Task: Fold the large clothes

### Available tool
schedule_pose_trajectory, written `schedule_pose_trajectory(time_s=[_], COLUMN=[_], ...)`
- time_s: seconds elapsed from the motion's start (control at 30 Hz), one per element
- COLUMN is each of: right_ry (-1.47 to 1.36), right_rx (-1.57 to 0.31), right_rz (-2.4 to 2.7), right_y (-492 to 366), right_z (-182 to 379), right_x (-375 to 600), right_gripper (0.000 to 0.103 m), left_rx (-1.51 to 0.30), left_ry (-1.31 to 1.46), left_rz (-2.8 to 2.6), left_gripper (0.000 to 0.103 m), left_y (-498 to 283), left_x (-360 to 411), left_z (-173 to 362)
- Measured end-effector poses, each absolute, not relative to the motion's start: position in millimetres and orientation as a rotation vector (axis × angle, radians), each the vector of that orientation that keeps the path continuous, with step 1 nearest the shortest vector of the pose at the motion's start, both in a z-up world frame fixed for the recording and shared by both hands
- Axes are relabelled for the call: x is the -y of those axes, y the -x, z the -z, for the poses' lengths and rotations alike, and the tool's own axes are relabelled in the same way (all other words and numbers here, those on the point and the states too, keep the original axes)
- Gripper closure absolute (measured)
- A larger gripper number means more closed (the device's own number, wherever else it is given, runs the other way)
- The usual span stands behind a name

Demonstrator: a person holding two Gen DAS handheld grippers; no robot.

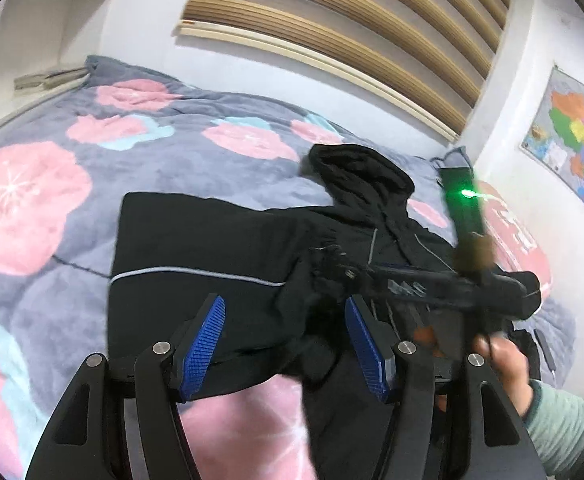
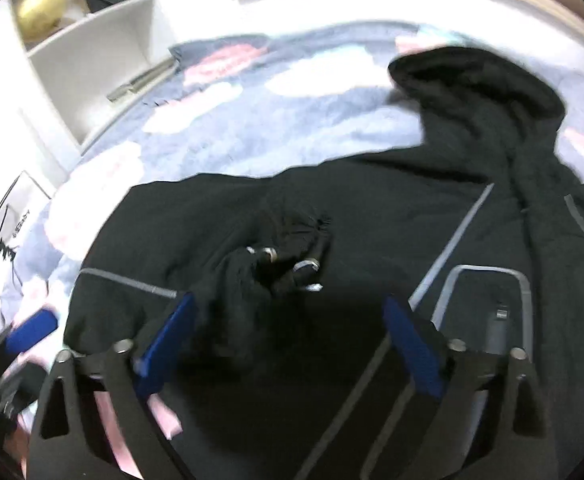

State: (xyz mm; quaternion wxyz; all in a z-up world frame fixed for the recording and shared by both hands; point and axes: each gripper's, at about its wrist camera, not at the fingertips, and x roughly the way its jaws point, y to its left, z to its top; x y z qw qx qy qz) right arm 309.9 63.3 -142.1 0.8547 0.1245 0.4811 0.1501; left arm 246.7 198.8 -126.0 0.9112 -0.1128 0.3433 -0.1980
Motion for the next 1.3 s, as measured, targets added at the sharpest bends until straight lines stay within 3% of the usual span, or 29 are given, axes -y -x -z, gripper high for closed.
schedule_pose_trajectory(time_s=[0.1,0.23,0.33,0.6,0.83,0.97,1.13,1.2,1.3], right_ry=[-0.329,-0.245,-0.220,-0.195,-0.157,-0.219,-0.277,-0.353,-0.396], right_rx=[-1.039,-0.963,-0.891,-0.763,-0.730,-0.842,-1.037,-1.093,-1.060], right_rz=[-0.374,-0.376,-0.365,-0.177,0.106,0.148,0.180,0.174,0.139], right_y=[-325,-316,-303,-262,-231,-233,-241,-238,-226], right_z=[155,132,101,24,4,44,142,179,187], right_x=[-68,-66,-45,73,197,258,295,304,312], right_gripper=[0.056,0.069,0.074,0.075,0.075,0.075,0.075,0.073,0.071], left_rx=[-0.726,-0.736,-0.731,-0.710,-0.752,-0.838,-1.027,-1.037,-1.019], left_ry=[0.230,0.213,0.220,0.181,0.139,0.073,0.029,0.027,-0.005], left_rz=[0.374,0.316,0.300,0.344,0.470,0.492,0.412,0.409,0.418], left_gripper=[0.039,0.039,0.039,0.039,0.039,0.039,0.039,0.039,0.039], left_y=[-251,-254,-255,-274,-297,-316,-348,-350,-347], left_x=[-203,-206,-205,-148,-62,-17,9,9,9], left_z=[131,133,126,97,99,126,190,204,203])
